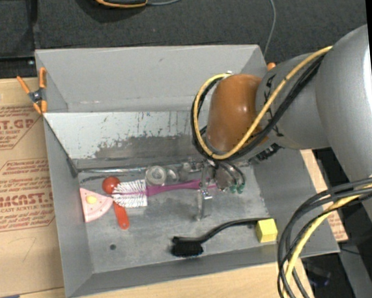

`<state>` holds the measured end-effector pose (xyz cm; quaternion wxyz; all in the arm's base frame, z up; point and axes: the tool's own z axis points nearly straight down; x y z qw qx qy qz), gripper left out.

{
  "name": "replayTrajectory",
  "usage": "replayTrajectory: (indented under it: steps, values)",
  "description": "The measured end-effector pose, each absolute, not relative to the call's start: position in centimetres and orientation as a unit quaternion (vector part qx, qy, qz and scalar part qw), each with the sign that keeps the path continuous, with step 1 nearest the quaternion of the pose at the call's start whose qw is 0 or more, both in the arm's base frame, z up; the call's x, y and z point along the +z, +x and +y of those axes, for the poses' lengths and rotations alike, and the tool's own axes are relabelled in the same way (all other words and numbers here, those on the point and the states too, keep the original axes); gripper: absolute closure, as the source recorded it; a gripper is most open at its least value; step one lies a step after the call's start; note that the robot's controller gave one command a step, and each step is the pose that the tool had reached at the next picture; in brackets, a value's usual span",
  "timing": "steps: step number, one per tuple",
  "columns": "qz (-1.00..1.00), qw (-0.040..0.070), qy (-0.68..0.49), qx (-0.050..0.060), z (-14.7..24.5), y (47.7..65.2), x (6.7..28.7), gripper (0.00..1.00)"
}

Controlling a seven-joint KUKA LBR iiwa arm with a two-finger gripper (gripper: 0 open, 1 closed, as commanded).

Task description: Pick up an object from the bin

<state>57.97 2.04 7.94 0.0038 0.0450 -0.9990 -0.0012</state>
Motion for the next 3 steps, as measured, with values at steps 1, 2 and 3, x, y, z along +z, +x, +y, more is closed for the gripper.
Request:
replayTrajectory:
  steps: [1, 2, 3]
  values:
    - [-0.999, -0.008, 0.049, 0.0, 2.95, 58.47, 7.02, 0.0]
    - [-0.999, 0.002, 0.045, -0.001, 2.18, 58.05, 7.82, 1.0]
    - [-0.999, 0.002, 0.045, -0.001, 2.18, 58.05, 7.82, 1.0]
